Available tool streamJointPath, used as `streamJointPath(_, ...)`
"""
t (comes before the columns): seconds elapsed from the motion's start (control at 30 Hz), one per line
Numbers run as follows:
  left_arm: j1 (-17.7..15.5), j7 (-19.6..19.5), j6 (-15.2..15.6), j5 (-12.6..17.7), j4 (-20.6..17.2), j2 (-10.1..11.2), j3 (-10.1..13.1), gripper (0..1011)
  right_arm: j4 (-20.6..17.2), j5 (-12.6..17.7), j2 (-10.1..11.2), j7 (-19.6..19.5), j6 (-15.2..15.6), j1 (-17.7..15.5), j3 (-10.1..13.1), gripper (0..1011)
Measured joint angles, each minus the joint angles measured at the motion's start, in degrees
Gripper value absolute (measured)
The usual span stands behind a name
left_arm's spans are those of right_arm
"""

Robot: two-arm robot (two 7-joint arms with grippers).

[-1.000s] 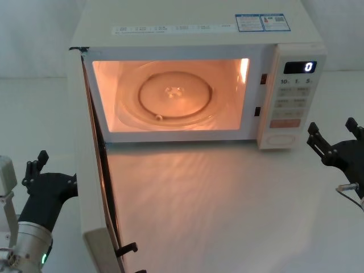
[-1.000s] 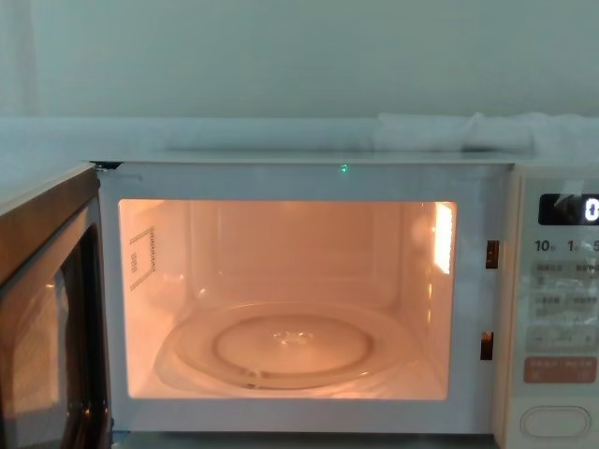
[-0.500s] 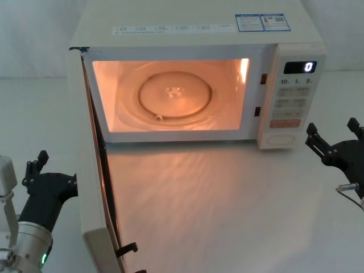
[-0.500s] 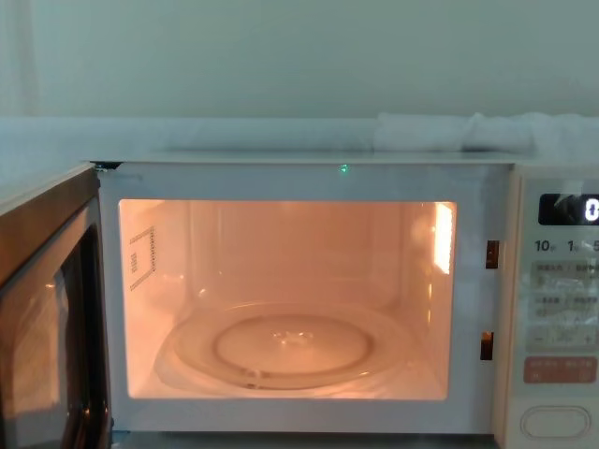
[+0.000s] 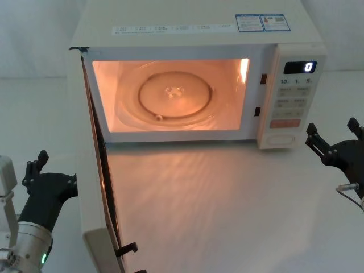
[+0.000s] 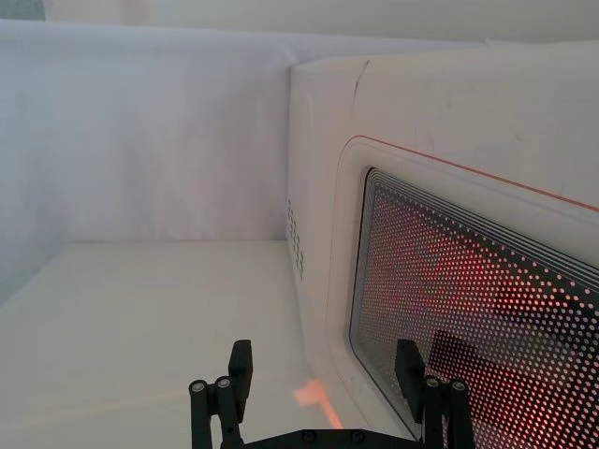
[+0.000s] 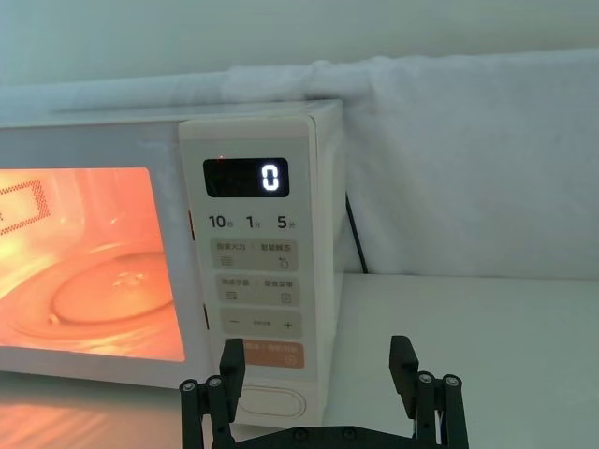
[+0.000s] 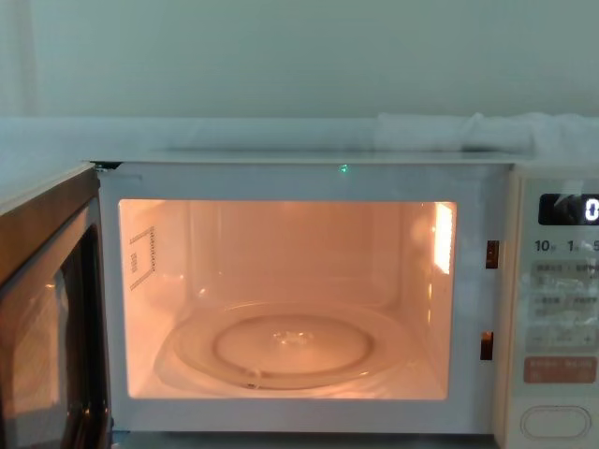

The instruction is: Press the button to open the microwave door with one hand; close the microwave door with the other hand.

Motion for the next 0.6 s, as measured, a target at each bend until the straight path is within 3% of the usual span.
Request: streamJointPath(0.6,0.0,0.0,0.0,0.0,0.0,0.0,0.0,1001,0.0,0.0,0.0,0.01,0.0,0.0,0.0,1000)
